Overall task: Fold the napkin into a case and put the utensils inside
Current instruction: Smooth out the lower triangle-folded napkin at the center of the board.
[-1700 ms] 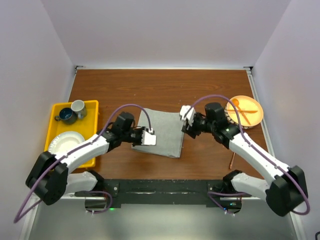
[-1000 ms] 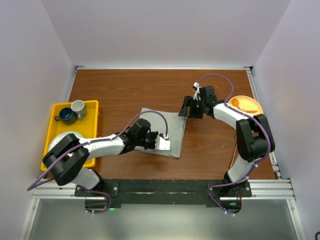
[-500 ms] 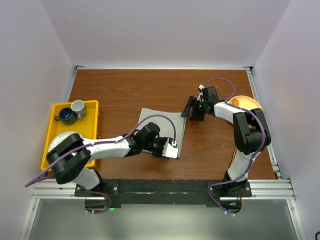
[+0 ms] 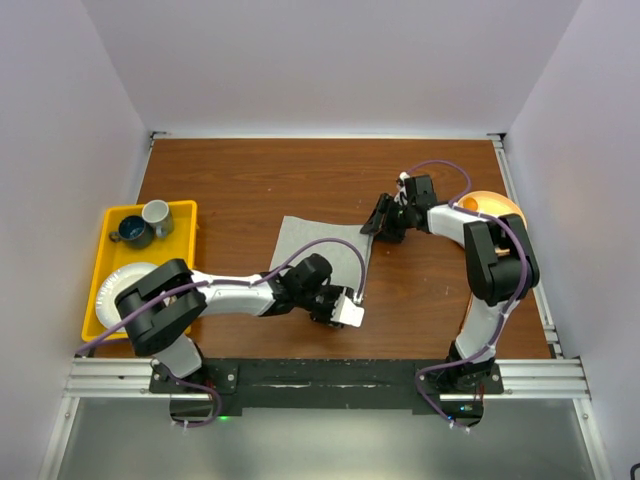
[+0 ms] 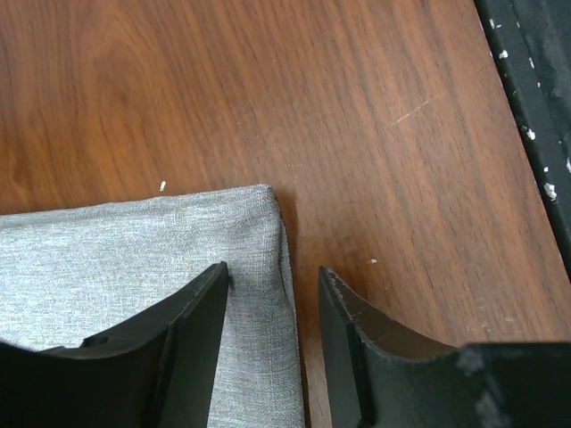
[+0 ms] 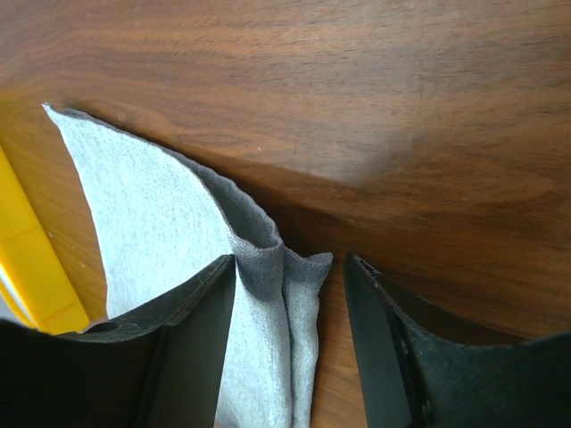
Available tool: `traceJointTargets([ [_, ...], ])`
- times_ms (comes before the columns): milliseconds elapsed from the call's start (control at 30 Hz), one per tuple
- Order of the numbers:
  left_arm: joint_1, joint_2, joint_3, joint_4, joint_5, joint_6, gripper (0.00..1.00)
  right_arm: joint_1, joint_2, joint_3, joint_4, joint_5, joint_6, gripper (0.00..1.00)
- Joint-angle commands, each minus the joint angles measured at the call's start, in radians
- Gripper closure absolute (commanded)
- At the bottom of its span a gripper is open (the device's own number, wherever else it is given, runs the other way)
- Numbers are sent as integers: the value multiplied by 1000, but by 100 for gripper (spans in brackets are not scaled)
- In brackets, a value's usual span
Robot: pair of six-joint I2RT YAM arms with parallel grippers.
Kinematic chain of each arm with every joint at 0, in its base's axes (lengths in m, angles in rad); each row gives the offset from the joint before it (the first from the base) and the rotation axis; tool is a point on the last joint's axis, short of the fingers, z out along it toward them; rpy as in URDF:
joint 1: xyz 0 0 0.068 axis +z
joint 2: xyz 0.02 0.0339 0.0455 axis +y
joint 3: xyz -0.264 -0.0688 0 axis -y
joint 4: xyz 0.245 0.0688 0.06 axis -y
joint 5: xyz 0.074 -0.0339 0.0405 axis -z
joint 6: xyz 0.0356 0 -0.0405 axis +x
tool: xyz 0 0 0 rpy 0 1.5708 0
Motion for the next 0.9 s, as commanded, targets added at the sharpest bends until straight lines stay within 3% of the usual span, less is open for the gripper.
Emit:
traceJointTargets([
  [0, -6, 11, 29, 34, 11, 10, 55, 3, 28, 27, 31, -22, 1, 48],
  [100, -6, 8, 26, 19, 22, 18, 66, 3, 44, 43, 34, -22, -16, 54],
  [233, -6, -2, 26, -3, 39, 18, 85, 1, 45, 46, 45, -25, -39, 74],
  [400, -6, -12, 29, -38, 50, 22, 100, 3, 36, 49, 79, -45, -77, 92],
  [500, -6, -21, 29, -61, 57, 18, 100, 1, 27, 37, 111, -49, -117, 100],
  [867, -41, 36, 72, -92, 21, -131, 100, 3, 51, -6, 228, -58, -257, 100],
])
